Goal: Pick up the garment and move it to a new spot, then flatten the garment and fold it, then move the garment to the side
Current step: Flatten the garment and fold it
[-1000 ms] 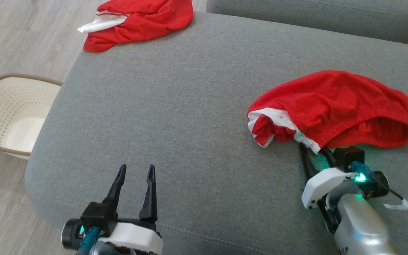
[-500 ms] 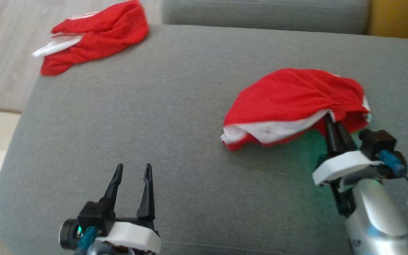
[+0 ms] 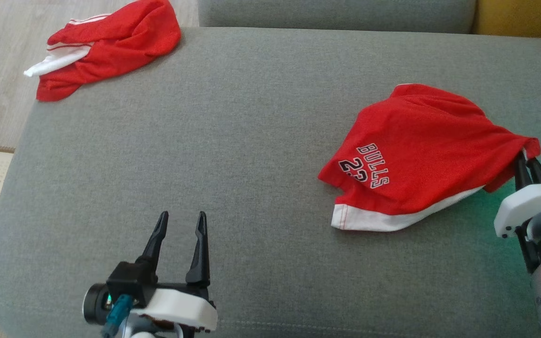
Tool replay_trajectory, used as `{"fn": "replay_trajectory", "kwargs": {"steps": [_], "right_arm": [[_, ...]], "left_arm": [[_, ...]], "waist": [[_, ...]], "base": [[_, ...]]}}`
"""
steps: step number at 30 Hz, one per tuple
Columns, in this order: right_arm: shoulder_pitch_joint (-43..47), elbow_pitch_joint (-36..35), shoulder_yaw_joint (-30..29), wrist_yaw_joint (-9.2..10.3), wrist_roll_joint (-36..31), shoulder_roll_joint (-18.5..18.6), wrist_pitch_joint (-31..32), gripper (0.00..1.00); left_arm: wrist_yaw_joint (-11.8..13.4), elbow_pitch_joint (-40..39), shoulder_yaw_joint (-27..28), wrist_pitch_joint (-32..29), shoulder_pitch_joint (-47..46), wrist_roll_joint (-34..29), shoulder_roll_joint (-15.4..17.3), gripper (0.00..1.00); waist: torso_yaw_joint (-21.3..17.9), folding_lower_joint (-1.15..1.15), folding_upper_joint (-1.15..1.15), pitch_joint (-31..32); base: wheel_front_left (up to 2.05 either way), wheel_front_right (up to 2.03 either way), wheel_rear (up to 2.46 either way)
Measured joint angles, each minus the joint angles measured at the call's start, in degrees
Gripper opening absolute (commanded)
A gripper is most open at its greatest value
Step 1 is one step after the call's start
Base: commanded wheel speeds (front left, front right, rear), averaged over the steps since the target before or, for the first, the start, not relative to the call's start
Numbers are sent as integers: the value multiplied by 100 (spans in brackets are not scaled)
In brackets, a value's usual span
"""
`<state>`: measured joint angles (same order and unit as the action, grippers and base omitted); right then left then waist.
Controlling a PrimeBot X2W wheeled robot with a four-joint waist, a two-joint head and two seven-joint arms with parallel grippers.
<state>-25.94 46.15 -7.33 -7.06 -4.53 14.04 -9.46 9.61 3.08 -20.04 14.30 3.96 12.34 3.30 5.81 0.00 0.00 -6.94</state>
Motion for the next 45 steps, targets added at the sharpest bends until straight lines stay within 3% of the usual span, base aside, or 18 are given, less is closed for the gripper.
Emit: {"fn": "replay_trajectory", "kwargs": {"steps": [5, 6, 7, 8, 9, 17, 22, 25, 29, 30, 34, 39, 45], "right_arm": [[-86, 436, -159, 0, -209, 21, -18, 0], [-86, 487, -181, 0, -225, 21, -31, 29], [-85, 528, -199, 0, -253, 20, -70, 51], [-85, 560, -211, 0, -270, 15, -81, 87], [-85, 584, -224, 0, -270, 8, -122, 100], [-3, 589, -353, 0, -310, -67, -266, 100], [310, 148, -437, 0, -311, -85, -376, 100], [519, -310, -289, 0, -310, -297, -427, 100], [784, -876, 471, 0, -188, -727, -449, 100], [784, -876, 471, 0, -188, -727, -449, 100], [1032, -1165, 1469, 0, 90, -867, -421, 100], [1148, -987, 2549, 0, 437, -861, -178, 100], [1116, -501, 3260, 0, 656, -776, -53, 100]], "left_arm": [[3, 1, 25, 0, -41, 0, 0, 100], [4, 1, 27, 0, -42, 0, 0, 100], [5, 0, 29, 0, -42, 0, 0, 100], [5, 0, 30, 0, -42, 0, 0, 100], [7, 0, 29, 0, -42, 0, 0, 100], [56, 0, 23, 0, -38, 0, 0, 100], [55, -1, 19, 0, -12, 0, -1, 100], [54, 0, 14, 0, 67, 0, 0, 100], [44, 4, -10, 0, 84, -8, 0, 100], [44, 4, -10, 0, 84, -8, 0, 100], [40, 40, -27, 0, 85, -10, 0, 100], [-4, 68, -37, 0, 84, -25, 0, 100], [-4, 73, -33, 0, 84, -26, 0, 100]], "waist": [[24, 0, 0, 10], [10, 0, 0, 18], [-9, 0, 0, 27], [-32, 0, 0, 37], [-58, 0, 0, 46], [-301, 0, 0, 159], [-417, 0, 0, 259], [-437, 0, 0, 311], [-384, 0, 0, 340], [-384, 0, 0, 340], [-264, 0, 0, 355], [-61, 0, 0, 352], [207, 0, 0, 324]], "base": [[0, 0, 0], [0, 0, 0], [0, 0, 0], [0, 0, 0], [0, 0, 0], [0, 0, 0], [0, 0, 0], [0, 0, 0], [0, 0, 0], [0, 0, 0], [0, 0, 0], [0, 0, 0], [0, 0, 0]]}}
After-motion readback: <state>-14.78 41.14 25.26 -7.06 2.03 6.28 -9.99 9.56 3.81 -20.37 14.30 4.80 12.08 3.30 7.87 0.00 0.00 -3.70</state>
